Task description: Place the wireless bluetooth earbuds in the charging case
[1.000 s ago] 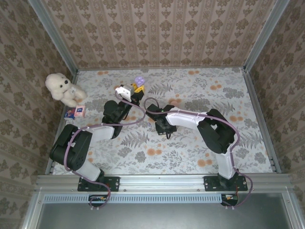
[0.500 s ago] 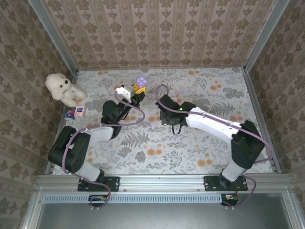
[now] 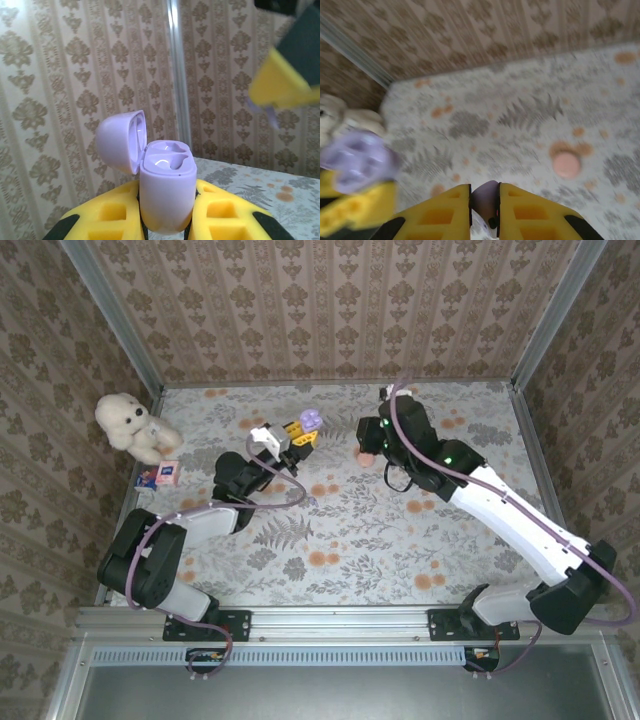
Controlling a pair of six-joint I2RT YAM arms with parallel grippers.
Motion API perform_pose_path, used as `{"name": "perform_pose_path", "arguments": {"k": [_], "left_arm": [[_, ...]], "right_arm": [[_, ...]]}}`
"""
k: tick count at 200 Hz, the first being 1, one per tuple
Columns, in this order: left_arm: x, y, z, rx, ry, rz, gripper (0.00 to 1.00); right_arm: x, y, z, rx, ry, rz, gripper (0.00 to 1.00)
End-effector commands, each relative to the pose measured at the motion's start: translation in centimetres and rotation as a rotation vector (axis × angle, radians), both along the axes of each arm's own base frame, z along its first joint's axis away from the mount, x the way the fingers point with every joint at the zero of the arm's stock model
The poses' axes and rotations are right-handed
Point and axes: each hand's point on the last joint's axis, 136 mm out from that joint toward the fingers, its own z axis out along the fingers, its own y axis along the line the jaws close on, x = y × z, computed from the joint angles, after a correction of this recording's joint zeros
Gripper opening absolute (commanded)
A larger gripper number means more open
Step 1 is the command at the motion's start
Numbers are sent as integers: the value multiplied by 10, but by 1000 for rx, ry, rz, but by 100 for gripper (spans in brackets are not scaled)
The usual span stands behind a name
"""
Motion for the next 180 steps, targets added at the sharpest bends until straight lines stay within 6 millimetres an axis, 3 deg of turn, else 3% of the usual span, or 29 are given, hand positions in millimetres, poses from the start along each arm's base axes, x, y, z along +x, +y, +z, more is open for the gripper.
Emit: {"name": "perform_pose_path", "arguments": {"k": [1,25,63,110,154,159,180], "left_arm": [[-17,-6,36,-17,-146,-46,0],[-18,-9,41,-21,-165,-50,0],[-17,-10,48,-35,-167,-54,0],[-15,-12,51,-50,-149,-63,0],[-14,-13,53,-59,-137,-72,0],[-14,-13,53,-60,-136,-73,0],[-14,-13,53,-61,-134,-73,0]], "right_arm": [[-1,8,53,75,-142,61,19],[-3,20,76,136,-208,127,19],[-6,43,85,188,-251,242,19],[-7,72,74,204,-236,373,19],[-6,79,65,191,-226,399,19],[0,83,53,177,-202,398,19],[4,83,47,161,-196,390,19]]}}
